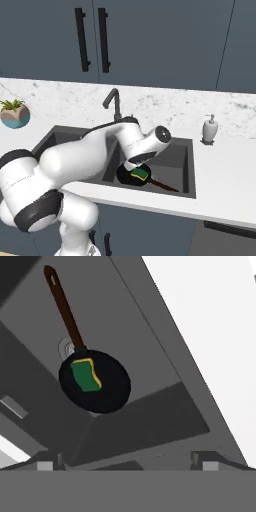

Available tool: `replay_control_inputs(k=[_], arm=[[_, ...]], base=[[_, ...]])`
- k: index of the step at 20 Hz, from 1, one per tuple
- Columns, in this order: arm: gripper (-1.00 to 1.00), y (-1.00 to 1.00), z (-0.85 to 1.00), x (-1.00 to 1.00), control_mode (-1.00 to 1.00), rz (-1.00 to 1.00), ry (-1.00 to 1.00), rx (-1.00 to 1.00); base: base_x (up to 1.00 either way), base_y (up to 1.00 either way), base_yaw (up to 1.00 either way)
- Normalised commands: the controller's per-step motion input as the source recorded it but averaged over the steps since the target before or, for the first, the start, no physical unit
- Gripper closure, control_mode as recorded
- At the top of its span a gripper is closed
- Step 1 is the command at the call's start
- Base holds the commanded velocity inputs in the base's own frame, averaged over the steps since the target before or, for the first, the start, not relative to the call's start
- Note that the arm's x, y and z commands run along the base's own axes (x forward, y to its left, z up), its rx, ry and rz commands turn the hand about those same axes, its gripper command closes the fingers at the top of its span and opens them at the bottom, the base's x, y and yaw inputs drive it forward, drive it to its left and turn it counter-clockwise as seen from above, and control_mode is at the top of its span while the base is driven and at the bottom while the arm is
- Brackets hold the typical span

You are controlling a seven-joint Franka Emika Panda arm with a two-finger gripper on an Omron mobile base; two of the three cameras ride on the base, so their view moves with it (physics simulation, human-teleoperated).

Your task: Pick the pan and sponge and place them into the sink. Then turn on the water.

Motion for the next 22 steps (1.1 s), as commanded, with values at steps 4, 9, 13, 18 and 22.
replay_control_inputs(k=[4, 9, 13, 18, 22], arm=[[-1.00, 0.00, 0.38, -0.02, -1.00, 0.26, -0.01, -0.18], [-1.00, 0.00, 0.27, 0.00, -1.00, 0.28, 0.00, -0.24], [-1.00, 0.00, 0.12, -0.06, -1.00, 0.26, 0.00, -0.27], [-1.00, 0.00, 0.00, -0.14, -1.00, 0.33, -0.07, -0.30], [-1.00, -0.06, 0.00, -0.30, -1.00, 0.43, -0.19, -0.26]], base=[[0.00, 0.00, 0.00], [0.00, 0.00, 0.00], [0.00, 0.00, 0.00], [0.00, 0.00, 0.00], [0.00, 0.00, 0.00]])
